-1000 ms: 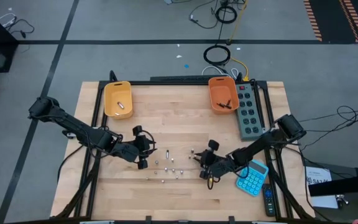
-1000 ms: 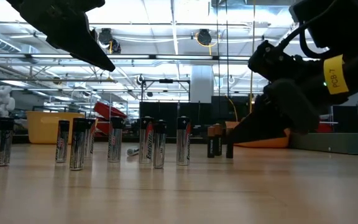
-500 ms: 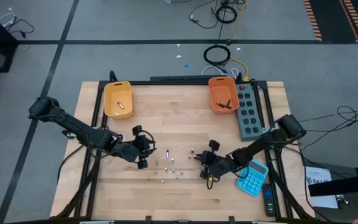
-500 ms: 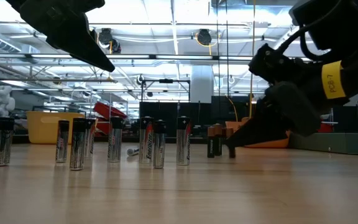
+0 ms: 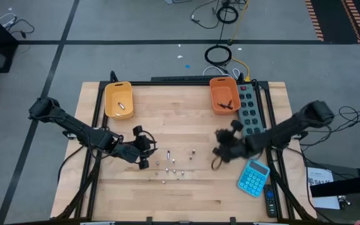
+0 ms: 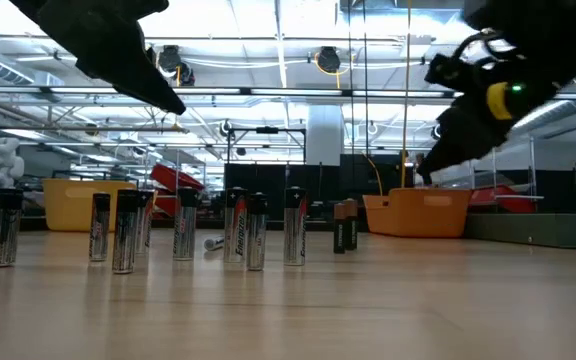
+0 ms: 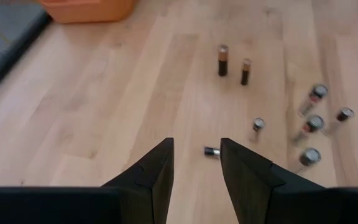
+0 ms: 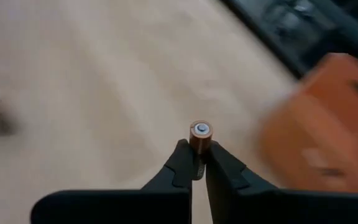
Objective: Sort batteries
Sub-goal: Put the black battery into the orange bin, then put the silver battery into the yellow bin
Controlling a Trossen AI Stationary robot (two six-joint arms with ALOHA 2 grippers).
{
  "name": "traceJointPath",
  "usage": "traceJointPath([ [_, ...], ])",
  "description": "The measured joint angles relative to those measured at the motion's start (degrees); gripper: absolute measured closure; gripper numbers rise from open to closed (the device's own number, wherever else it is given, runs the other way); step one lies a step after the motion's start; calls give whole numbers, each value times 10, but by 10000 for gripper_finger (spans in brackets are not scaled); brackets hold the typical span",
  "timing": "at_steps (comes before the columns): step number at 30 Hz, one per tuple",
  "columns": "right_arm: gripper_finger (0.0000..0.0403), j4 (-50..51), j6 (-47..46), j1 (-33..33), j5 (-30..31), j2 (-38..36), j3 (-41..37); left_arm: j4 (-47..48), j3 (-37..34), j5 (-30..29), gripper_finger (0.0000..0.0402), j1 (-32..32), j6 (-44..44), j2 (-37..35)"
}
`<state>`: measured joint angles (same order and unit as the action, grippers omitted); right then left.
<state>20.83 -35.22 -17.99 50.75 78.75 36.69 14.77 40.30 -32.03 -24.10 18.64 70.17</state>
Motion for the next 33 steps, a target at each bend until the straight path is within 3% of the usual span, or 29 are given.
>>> traceJointPath([
  [4,396,28,91,121,-52,-66,0,-13,0,-32,260,0,-13,0],
  [11,389,-42,220,330,-191,-121,0,-13,0,-53,260,0,-10,0],
  [14,359,-58,248,389,-246,-121,0,-13,0,-53,260,0,-9,0],
  [17,303,-66,258,423,-295,-121,0,-12,0,-46,260,0,-9,0],
  [21,232,-66,258,430,-315,-121,0,-3,0,10,260,0,6,0],
  [24,206,-71,265,411,-294,-124,0,-4,0,25,260,-1,20,0],
  [33,223,-232,280,187,-216,-124,1,-4,20,57,260,-63,71,0],
])
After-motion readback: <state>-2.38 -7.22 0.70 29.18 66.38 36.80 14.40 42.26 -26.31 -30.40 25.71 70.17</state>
